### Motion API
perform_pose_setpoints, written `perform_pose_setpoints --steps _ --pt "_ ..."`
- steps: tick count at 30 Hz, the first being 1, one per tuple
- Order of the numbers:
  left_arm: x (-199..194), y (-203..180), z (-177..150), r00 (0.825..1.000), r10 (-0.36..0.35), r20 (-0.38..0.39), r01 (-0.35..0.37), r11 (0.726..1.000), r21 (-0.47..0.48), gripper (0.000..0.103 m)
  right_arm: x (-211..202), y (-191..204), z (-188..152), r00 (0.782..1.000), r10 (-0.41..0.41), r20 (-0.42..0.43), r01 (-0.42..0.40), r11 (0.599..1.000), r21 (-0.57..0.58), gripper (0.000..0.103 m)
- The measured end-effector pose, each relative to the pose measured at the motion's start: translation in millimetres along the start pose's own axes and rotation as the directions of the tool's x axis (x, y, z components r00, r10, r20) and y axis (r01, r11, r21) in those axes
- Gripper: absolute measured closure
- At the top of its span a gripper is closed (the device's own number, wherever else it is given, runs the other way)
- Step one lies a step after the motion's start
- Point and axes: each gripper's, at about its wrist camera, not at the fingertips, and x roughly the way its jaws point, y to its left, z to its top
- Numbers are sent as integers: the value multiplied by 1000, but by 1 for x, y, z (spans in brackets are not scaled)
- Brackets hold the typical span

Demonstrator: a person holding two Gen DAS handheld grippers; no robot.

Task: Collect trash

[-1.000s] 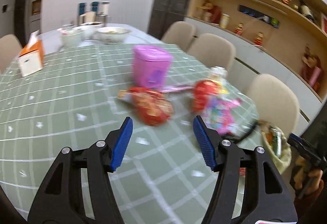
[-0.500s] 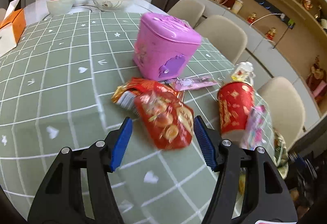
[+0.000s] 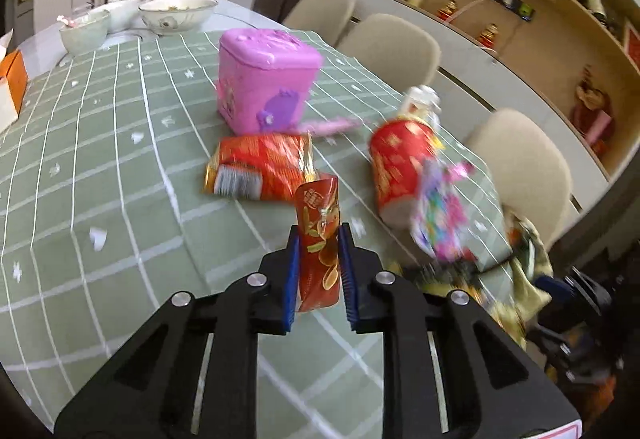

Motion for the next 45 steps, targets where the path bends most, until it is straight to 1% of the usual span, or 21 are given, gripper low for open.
perform_pose_setpoints --steps 3,8,11,13,14,16,17,21,25,28,29,31,34,37,41,44,45 --pt "-12 0 -14 998 -51 -42 52 998 19 85 11 6 1 1000 19 -21 -20 1000 -17 46" --pt "-23 -4 -35 994 -75 -73 79 996 45 85 30 15 5 995 64 -71 -65 998 -19 46" --pt "-25 -3 -40 994 -82 -68 85 996 41 85 38 16 8 994 63 -94 -64 998 -9 53" --pt "-25 -1 -42 994 -86 -66 88 995 35 85 37 19 9 993 64 -95 -66 998 -23 57" --pt "-25 0 -42 994 -88 -66 90 995 32 84 36 23 10 993 63 -98 -67 997 -39 62" --pt "-25 2 -44 995 -84 -61 86 996 28 84 35 27 10 994 50 -102 -57 996 -62 78" --pt "-25 3 -44 995 -85 -60 86 996 26 83 34 28 10 992 65 -110 -72 996 -60 87" --pt "-25 6 -45 995 -86 -49 87 996 22 83 32 24 9 991 74 -108 -78 997 -29 87" --pt "-29 4 -46 997 -74 -26 75 996 39 84 24 19 10 995 65 -80 -65 998 -1 87" --pt "-34 0 -46 998 -69 -5 69 996 49 85 16 16 11 998 42 -44 -42 999 11 87" --pt "-37 -2 -45 998 -64 7 64 997 51 87 11 15 12 999 31 -26 -31 999 14 87" --pt "-41 -4 -43 998 -62 27 60 997 53 88 2 12 14 1000 12 14 -12 1000 21 87" --pt "-48 -11 -41 997 -60 51 57 997 56 92 -13 8 16 997 -16 73 13 999 39 87" --pt "-54 -19 -37 996 -48 78 42 997 68 97 -26 3 16 993 -35 111 29 998 52 87" --pt "-60 -30 -34 995 -36 96 27 995 95 99 -36 -9 12 991 -52 125 43 996 75 87" --pt "-58 -29 -35 996 -33 85 26 996 88 99 -36 -13 7 992 -53 117 43 996 82 87" --pt "-57 -28 -38 996 -36 78 29 996 83 96 -36 -13 5 992 -53 114 43 996 81 87"
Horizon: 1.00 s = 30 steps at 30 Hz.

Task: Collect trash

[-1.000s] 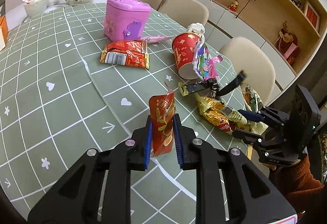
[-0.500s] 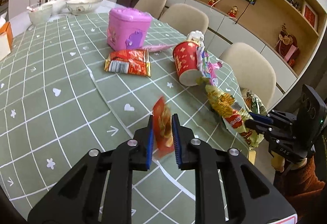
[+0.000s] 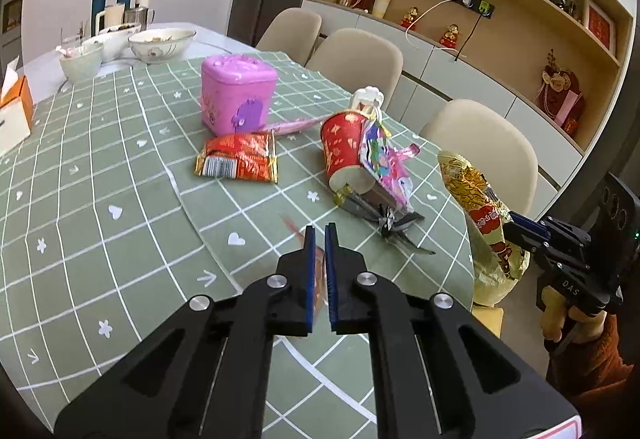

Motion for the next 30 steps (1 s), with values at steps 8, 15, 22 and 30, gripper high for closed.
perform_pose_setpoints --steps 8,15,22,30 --pt "-11 27 -12 993 118 29 -117 992 -39 53 9 -4 -11 1000 -13 -27 13 1000 0 87" --pt "-7 33 -21 996 79 -38 -81 995 -57 45 17 -11 -16 999 -17 -40 18 999 33 87" --pt "41 22 -19 978 166 -123 -177 981 -83 45 18 -11 -19 999 -36 -30 37 999 38 87" --pt "85 17 -2 934 323 -151 -334 941 -60 47 15 -15 -26 996 -87 -20 87 996 0 87"
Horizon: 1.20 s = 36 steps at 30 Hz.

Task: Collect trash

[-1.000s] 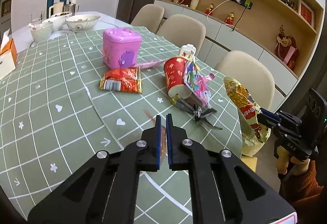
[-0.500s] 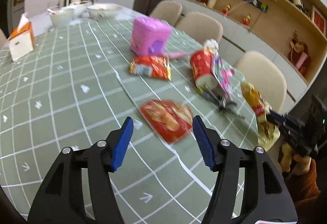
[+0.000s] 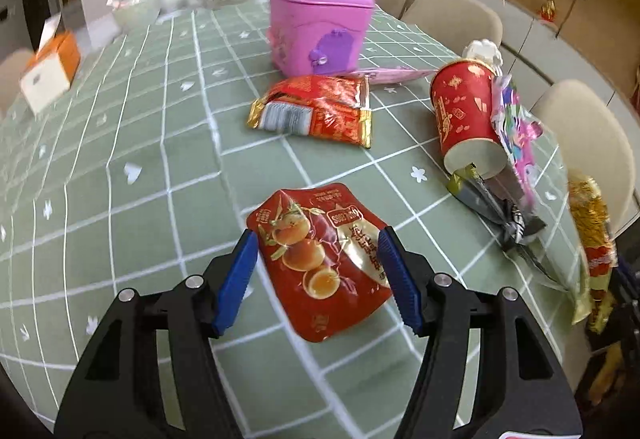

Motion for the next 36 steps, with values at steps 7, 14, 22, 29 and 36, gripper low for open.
perform_pose_setpoints --steps 7,14,22,29,36 --pt "-10 -17 -2 995 -84 48 79 992 94 87 0 -10 2 1000 9 22 -9 1000 4 87" --pt "-54 -36 7 972 -187 140 173 979 107 89 -13 -26 11 997 8 76 -10 999 34 87" --pt "-79 -115 22 928 -323 185 294 941 168 89 -52 -70 9 986 -79 145 70 995 66 87" --pt "-64 -213 22 866 -484 122 456 867 202 89 -102 -132 -5 957 -233 174 215 969 119 87" --pt "-29 -312 3 801 -598 -13 584 777 234 88 -133 -204 -36 928 -343 143 302 921 245 87"
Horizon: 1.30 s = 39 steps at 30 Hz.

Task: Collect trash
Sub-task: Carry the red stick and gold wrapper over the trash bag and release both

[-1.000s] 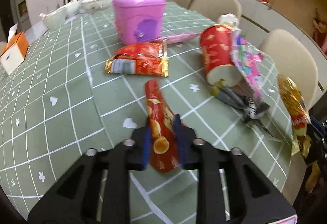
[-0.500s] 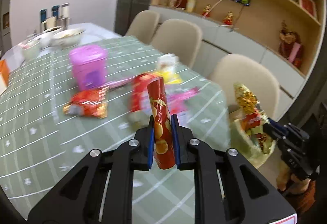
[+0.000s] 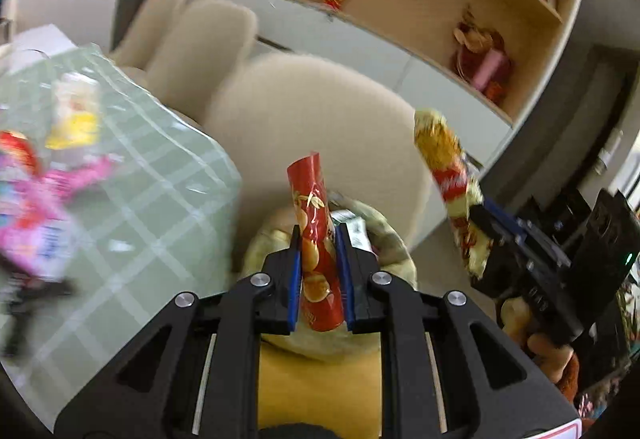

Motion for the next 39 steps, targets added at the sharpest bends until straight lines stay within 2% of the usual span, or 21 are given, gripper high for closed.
perform_pose_setpoints --steps 3,6,14,16,18,22,26,29,32,37,39 --pt "44 -12 -9 997 -34 -65 34 999 -7 88 1 -32 -8 1000 -17 -23 19 997 77 87" --pt "87 -20 -16 988 -69 -137 68 998 -12 88 5 -49 -16 998 -41 -42 45 993 105 87" --pt "167 -17 -29 965 -71 -251 68 997 -22 88 32 -75 -40 992 -49 -112 66 986 152 87" --pt "177 -13 -32 963 -72 -260 65 997 -32 79 40 -77 -45 990 -44 -131 64 986 154 87" --pt "181 -8 -33 966 -67 -251 54 997 -58 61 47 -77 -47 988 -37 -147 60 986 153 87" --pt "170 0 -31 975 -32 -219 15 997 -77 57 62 -71 -52 983 -16 -180 40 991 129 87" --pt "132 4 -32 987 33 -157 -45 996 -73 52 85 -55 -55 977 18 -212 2 996 92 87" --pt "108 5 -37 989 34 -146 -44 997 -67 51 115 -40 -59 962 31 -272 -16 998 57 87" --pt "77 3 -41 992 34 -118 -40 998 -51 51 149 -26 -70 925 47 -377 -40 999 25 87" --pt "45 0 -41 996 60 -69 -61 998 -22 50 180 -9 -91 852 80 -518 -98 995 -7 87" --pt "38 3 -41 996 60 -66 -62 998 -30 50 182 -9 -94 841 68 -536 -89 996 -13 87"
